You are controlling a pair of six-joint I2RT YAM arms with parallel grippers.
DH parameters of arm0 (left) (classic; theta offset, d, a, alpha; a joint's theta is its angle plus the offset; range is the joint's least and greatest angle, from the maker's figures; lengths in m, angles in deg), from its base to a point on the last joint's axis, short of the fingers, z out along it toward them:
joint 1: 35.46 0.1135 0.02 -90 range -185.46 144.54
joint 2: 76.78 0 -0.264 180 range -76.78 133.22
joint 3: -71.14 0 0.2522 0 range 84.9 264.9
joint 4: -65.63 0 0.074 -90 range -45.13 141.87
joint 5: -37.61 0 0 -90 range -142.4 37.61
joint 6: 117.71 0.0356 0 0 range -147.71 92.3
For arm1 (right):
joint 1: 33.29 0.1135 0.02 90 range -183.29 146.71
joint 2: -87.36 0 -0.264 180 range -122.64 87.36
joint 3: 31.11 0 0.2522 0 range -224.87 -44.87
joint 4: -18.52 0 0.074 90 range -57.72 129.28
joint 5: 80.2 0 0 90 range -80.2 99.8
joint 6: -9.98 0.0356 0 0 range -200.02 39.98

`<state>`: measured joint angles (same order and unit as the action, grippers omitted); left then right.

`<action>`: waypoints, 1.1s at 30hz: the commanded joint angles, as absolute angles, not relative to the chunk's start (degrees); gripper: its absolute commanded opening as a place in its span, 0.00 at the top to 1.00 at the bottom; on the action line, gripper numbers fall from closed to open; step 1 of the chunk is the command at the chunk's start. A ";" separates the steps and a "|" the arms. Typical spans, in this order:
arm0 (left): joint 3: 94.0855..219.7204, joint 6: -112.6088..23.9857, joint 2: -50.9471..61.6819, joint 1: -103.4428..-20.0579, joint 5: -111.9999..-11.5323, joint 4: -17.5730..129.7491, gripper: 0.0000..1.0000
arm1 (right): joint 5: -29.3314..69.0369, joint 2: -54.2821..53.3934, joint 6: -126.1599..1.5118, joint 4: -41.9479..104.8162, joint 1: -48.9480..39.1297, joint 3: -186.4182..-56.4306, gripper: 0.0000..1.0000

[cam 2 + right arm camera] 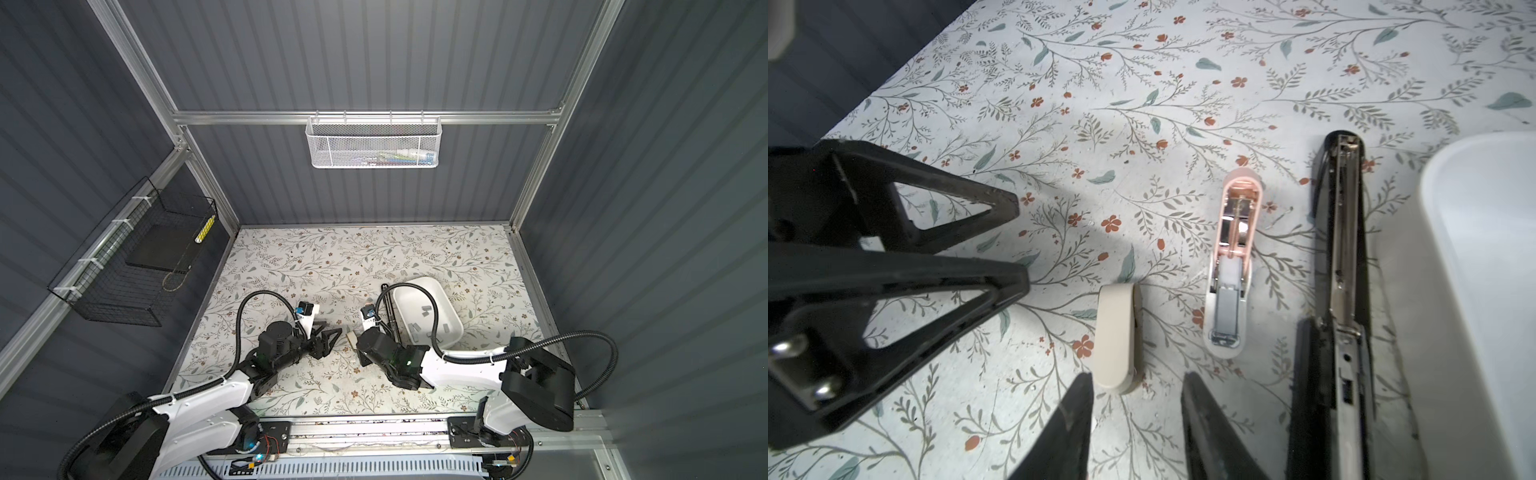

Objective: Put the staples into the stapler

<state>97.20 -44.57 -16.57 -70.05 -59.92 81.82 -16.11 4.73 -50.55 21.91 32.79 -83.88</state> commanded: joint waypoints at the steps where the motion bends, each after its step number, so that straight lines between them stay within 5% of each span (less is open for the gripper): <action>1: 98.67 -45.71 -19.07 -70.44 -61.12 78.19 0.30 | -18.81 3.41 -50.03 25.56 32.59 -82.63 0.60; 24: 99.21 -45.88 -24.84 -70.44 -59.42 73.13 0.28 | -9.35 -11.94 -51.88 29.53 23.63 -91.58 0.51; 33: 99.49 -46.25 -25.00 -70.44 -56.46 71.79 0.29 | -9.43 -16.33 -52.60 29.73 22.28 -93.37 0.61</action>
<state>97.83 -46.14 -24.29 -70.05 -58.50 72.97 -9.79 -14.77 -52.15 27.62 22.41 -93.16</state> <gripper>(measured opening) 0.713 0.403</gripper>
